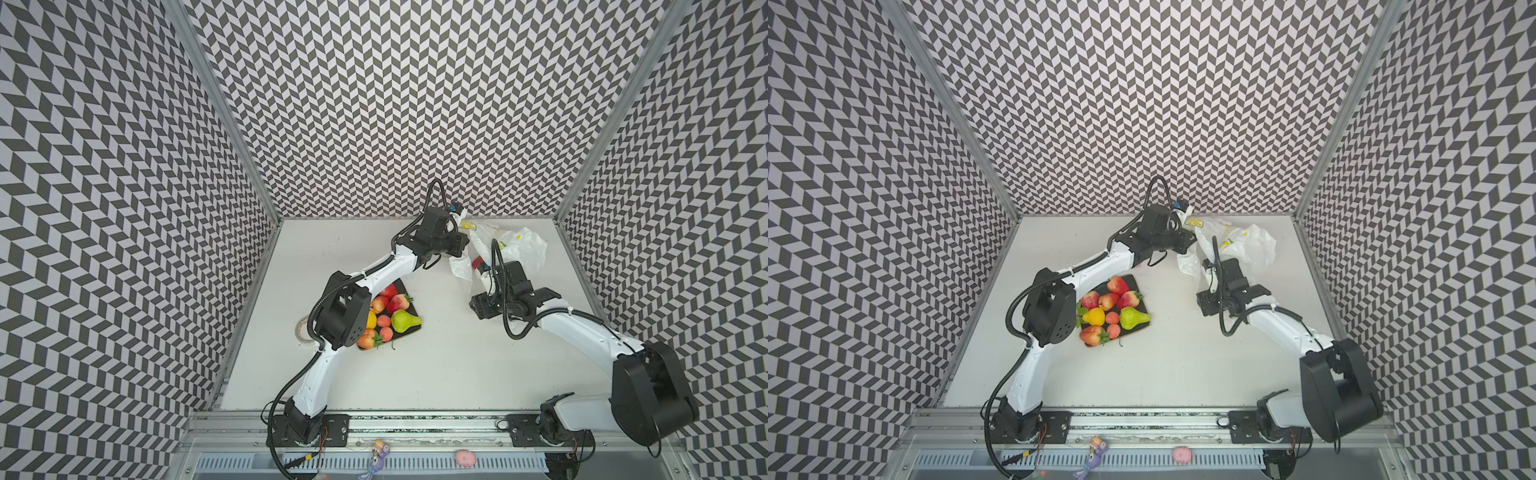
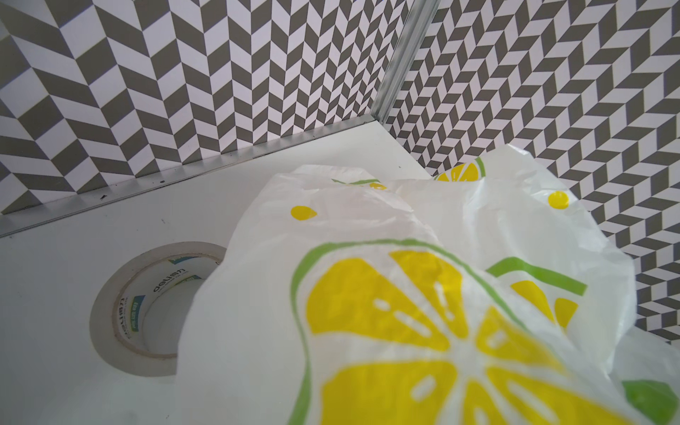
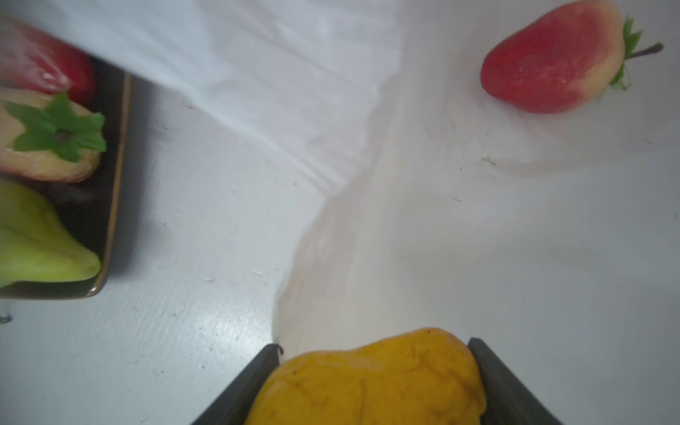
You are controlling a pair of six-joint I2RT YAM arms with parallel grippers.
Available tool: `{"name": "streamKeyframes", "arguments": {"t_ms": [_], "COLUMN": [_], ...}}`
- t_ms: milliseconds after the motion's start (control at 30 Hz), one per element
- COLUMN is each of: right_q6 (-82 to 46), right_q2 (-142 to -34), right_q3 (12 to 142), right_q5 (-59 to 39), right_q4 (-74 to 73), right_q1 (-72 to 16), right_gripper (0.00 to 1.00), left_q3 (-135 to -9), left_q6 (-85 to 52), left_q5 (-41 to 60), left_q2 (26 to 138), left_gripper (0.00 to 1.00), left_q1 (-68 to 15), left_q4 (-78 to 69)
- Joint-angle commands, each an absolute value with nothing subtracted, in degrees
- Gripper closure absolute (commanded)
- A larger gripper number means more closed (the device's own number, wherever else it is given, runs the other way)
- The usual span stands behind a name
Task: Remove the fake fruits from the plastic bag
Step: 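Pull the yellow pear out and carry it over the black pad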
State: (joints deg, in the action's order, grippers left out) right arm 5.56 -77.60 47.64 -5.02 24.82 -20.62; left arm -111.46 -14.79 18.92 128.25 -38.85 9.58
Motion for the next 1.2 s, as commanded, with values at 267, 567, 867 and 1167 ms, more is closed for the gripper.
{"name": "streamKeyframes", "arguments": {"t_ms": [267, 567, 867, 1167], "right_q6": [18.08, 16.88, 15.28, 17.83], "right_q2": [-66.53, -59.14, -57.66, -63.86], "right_q3": [48.88, 51.67, 56.50, 60.05], "right_q5": [-18.31, -18.99, -21.42, -14.53], "right_q4": [28.19, 26.81, 29.27, 24.84], "right_q1": [-21.69, -21.70, -22.51, -35.94], "right_gripper": [0.33, 0.33, 0.34, 0.35], "left_q3": [-113.09, -97.41, -90.01, -75.83], "left_q6": [-13.84, -16.29, -15.43, -18.43], "left_q5": [20.39, 20.29, 18.19, 15.67], "left_q2": [132.36, 122.24, 111.91, 95.09], "left_gripper": [1.00, 0.78, 0.29, 0.18], "left_q1": [-38.32, -39.15, -38.61, -33.40], "left_q4": [10.91, 3.28, 1.61, 0.24]}}
